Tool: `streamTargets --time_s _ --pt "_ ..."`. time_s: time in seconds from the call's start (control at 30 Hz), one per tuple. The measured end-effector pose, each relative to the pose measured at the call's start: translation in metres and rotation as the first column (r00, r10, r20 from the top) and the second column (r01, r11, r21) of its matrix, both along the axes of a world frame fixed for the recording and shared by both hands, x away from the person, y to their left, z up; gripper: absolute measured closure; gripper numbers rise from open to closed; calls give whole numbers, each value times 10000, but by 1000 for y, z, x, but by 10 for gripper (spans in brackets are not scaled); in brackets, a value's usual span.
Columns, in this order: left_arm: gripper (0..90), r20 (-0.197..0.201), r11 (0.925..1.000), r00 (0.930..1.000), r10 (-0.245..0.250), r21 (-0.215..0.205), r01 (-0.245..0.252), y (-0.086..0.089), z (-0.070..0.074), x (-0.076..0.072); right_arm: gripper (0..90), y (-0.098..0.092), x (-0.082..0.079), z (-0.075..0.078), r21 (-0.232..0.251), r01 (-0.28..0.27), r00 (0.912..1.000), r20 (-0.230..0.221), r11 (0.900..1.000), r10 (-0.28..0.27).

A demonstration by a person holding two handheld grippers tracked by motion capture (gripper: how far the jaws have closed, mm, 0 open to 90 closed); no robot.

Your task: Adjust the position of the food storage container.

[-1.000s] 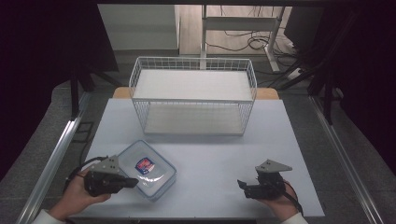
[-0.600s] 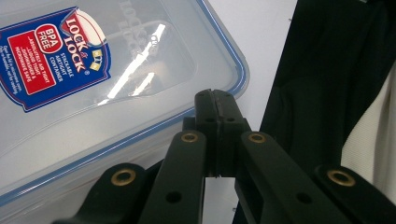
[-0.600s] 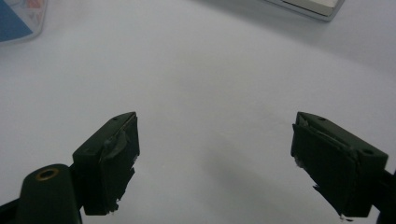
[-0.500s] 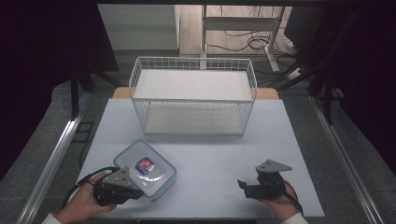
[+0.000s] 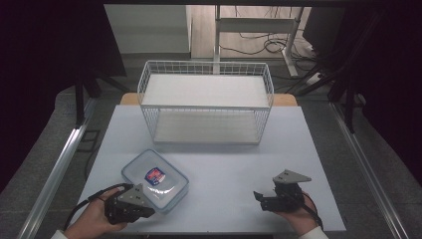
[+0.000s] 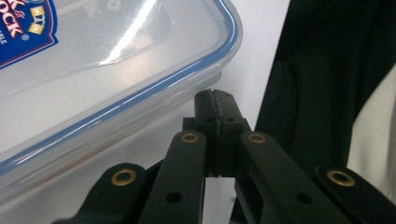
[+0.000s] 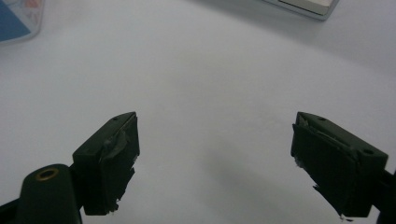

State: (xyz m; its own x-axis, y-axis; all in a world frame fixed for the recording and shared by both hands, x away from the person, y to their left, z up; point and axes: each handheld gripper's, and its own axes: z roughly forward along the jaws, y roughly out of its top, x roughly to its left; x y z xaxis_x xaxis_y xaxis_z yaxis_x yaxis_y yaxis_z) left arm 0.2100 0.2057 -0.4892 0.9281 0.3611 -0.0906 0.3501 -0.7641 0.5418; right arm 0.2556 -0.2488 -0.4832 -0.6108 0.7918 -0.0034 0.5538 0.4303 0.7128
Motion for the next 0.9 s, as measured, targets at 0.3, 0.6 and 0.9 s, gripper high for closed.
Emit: streamTargets --time_s 0.3,0.6,0.9 --pt "900 79 9971 9978 652 -391 -649 -18 -5 11 155 0 0 -1 -36 95 10000 -21 9999 -95" --pt "900 235 9811 9833 1805 -745 -1783 -40 -12 30 155 -1 1 -2 -141 162 9998 -129 9998 -163" --pt "900 42 9674 9734 2291 -1123 -2272 -54 -14 44 155 -3 2 -2 -181 216 9996 -164 9996 -219"
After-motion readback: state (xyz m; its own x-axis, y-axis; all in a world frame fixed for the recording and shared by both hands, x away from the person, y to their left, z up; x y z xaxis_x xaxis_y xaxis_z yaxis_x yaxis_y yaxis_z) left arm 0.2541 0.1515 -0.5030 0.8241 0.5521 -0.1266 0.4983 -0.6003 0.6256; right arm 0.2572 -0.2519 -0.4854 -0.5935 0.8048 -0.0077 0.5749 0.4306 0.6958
